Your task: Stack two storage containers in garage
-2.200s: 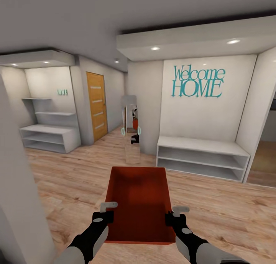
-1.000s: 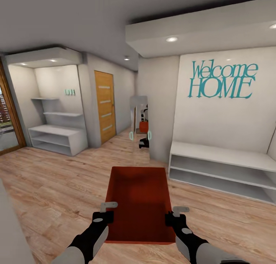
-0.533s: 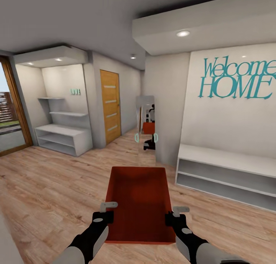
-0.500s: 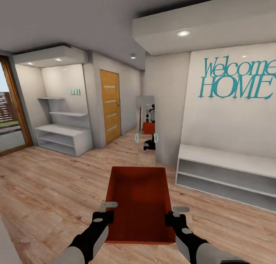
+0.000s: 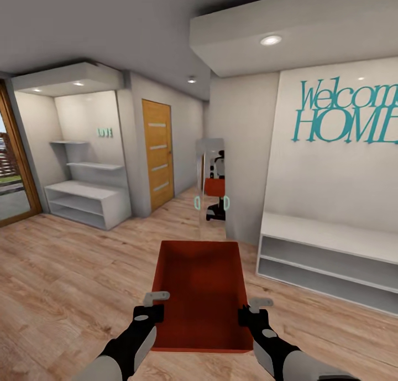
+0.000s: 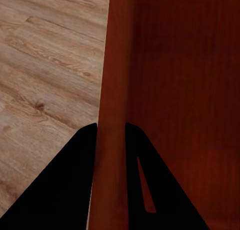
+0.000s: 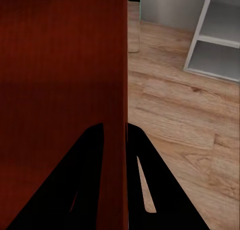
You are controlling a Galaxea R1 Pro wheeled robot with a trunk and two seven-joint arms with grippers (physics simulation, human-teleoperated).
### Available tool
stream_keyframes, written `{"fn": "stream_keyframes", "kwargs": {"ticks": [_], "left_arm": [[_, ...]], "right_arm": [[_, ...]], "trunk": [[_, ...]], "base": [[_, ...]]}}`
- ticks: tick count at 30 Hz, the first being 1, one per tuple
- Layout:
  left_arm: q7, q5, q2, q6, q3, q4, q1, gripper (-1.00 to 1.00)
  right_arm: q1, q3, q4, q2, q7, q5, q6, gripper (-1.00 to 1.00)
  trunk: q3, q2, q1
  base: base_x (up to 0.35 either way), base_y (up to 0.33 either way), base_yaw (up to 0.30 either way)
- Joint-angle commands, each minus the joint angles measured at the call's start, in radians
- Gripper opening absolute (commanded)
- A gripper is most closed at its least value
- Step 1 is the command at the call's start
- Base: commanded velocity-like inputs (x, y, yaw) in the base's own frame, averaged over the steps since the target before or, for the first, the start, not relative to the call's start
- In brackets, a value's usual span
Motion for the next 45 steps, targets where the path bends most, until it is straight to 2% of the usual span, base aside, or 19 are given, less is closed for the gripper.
{"fn": "stream_keyframes", "kwargs": {"ticks": [1, 11, 37, 45], "left_arm": [[0.012, 0.016, 0.018, 0.007, 0.077, 0.001, -0.001, -1.0], [0.012, 0.016, 0.018, 0.007, 0.077, 0.001, -0.001, -1.0], [0.012, 0.016, 0.018, 0.007, 0.077, 0.001, -0.001, -1.0], [0.012, 0.016, 0.018, 0.007, 0.077, 0.001, -0.001, -1.0]], "right_arm": [[0.0, 0.031, -0.002, -0.007, 0.003, 0.007, -0.03, -1.0], [0.0, 0.031, -0.002, -0.008, 0.003, 0.006, -0.03, -1.0], [0.0, 0.031, -0.002, -0.009, 0.004, 0.006, -0.03, -1.0], [0.0, 0.031, -0.002, -0.009, 0.004, 0.006, -0.03, -1.0]], "trunk": [[0.0, 0.0, 0.001], [0.0, 0.0, 0.001], [-0.005, 0.0, 0.001], [-0.006, 0.0, 0.001]], "base": [[0.322, 0.0, 0.0], [0.322, 0.0, 0.022], [0.321, 0.0, 0.259], [0.322, 0.0, 0.059]]}}
